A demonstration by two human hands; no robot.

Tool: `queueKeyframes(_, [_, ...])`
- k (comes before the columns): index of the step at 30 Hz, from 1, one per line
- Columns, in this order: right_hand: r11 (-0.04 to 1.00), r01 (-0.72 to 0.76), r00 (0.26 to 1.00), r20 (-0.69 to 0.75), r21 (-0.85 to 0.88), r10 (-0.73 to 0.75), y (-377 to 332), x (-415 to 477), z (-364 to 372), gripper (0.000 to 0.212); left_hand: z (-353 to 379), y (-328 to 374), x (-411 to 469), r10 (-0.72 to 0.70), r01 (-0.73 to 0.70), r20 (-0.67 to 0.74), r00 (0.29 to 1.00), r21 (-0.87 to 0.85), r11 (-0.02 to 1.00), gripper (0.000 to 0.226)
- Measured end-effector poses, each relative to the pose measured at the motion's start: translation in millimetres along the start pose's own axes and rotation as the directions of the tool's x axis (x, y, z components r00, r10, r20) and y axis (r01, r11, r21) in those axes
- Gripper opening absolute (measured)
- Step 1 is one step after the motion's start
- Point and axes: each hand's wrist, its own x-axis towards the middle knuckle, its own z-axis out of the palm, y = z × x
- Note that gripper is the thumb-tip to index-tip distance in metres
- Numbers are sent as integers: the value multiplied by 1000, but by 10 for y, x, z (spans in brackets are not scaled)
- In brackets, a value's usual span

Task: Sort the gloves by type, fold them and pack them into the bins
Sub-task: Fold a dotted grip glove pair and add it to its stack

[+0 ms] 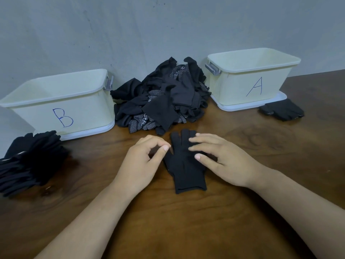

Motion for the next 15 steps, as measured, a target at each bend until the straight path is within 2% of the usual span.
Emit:
queueKeyframes(2, [994,65,997,-35,85,-62,-114,-48,31,28,-36,23,7,11,-10,-16,1000,18,1000,15])
queueKeyframes(5, [983,149,987,47,106,-155,-290,-187,90,25,-82,40,20,44,-47,46,998,67,997,21])
queueKeyframes(8, [980,200,974,103,3,-200,-343,-260,155,31,-118,45,0,105,-124,214,971,81,989,21])
queueKeyframes(11, [975,215,974,81,-49,-211,-348,-247,143,29,-129,-9,-17,153,-211,363,919,126,969,3])
queueKeyframes(13, [966,237,970,71,-98,-231,-361,-242,133,29,-133,-45,-23,162,-245,423,891,151,958,15])
queueKeyframes(15, [956,259,966,64,-140,-252,-382,-248,142,29,-150,-59,-16,176,-260,438,882,140,955,16])
